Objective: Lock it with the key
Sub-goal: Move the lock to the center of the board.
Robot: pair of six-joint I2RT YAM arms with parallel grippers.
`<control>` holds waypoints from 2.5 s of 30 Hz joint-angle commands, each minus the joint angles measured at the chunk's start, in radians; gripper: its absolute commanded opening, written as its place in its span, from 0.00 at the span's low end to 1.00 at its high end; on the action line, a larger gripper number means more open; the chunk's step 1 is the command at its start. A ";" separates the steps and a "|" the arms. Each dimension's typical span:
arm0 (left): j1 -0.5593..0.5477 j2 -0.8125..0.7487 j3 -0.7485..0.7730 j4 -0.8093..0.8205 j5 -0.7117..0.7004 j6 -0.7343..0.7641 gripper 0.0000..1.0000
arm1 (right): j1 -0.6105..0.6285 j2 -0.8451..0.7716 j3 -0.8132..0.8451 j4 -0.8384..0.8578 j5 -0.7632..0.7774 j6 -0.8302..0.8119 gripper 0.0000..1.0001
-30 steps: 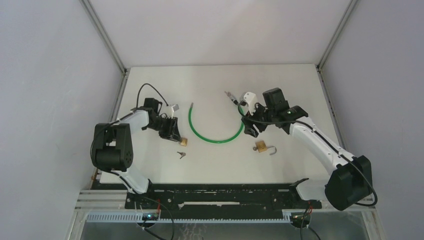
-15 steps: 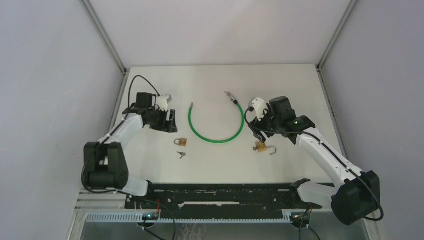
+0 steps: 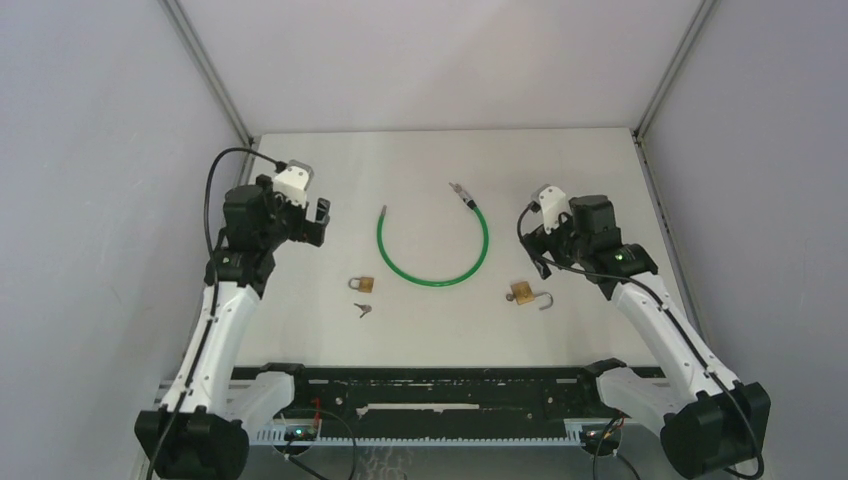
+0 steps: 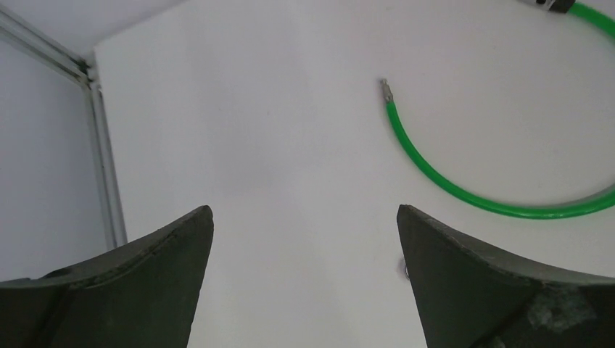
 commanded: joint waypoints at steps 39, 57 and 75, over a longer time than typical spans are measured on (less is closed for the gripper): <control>-0.304 -0.125 -0.119 0.042 0.136 0.218 1.00 | -0.114 0.442 -0.073 -0.040 -0.139 -0.174 0.42; -0.522 0.028 -0.106 0.106 0.206 0.256 1.00 | 0.023 0.411 -0.093 0.049 -0.078 -0.165 0.01; -0.809 0.356 -0.032 0.243 0.072 0.028 1.00 | 0.037 0.431 0.090 -0.125 -0.327 -0.001 0.52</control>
